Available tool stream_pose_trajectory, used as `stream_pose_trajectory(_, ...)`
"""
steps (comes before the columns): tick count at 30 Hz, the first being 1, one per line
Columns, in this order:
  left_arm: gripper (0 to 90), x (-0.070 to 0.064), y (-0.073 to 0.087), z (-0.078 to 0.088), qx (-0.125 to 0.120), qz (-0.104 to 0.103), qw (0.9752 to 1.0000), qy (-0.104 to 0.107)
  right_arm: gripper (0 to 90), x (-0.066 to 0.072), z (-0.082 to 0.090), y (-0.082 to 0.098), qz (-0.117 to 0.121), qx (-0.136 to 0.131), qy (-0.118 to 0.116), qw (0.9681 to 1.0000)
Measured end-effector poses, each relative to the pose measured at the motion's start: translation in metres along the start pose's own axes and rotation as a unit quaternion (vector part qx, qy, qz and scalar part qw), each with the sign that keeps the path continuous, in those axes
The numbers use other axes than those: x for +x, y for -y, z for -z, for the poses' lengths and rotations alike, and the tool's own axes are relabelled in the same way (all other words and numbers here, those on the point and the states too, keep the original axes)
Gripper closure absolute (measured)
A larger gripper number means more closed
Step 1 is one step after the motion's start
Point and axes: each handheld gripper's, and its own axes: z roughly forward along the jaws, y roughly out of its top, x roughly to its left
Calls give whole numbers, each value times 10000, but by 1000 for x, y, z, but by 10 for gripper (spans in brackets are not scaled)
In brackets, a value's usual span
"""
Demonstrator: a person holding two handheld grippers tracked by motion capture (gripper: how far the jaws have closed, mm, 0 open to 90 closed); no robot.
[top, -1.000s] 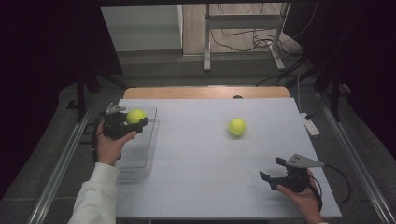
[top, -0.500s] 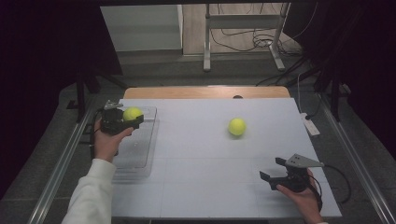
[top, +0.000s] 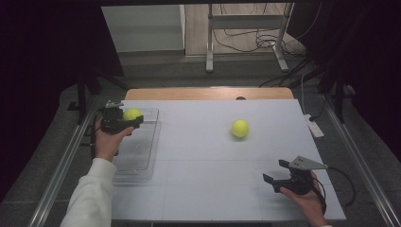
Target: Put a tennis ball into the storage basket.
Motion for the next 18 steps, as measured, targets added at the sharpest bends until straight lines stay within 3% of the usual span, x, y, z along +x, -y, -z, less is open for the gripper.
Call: stream_pose_trajectory(18,263,9,1,-11,253,27,9995,-174,102,0,-1,0,-1,16,0,10000)
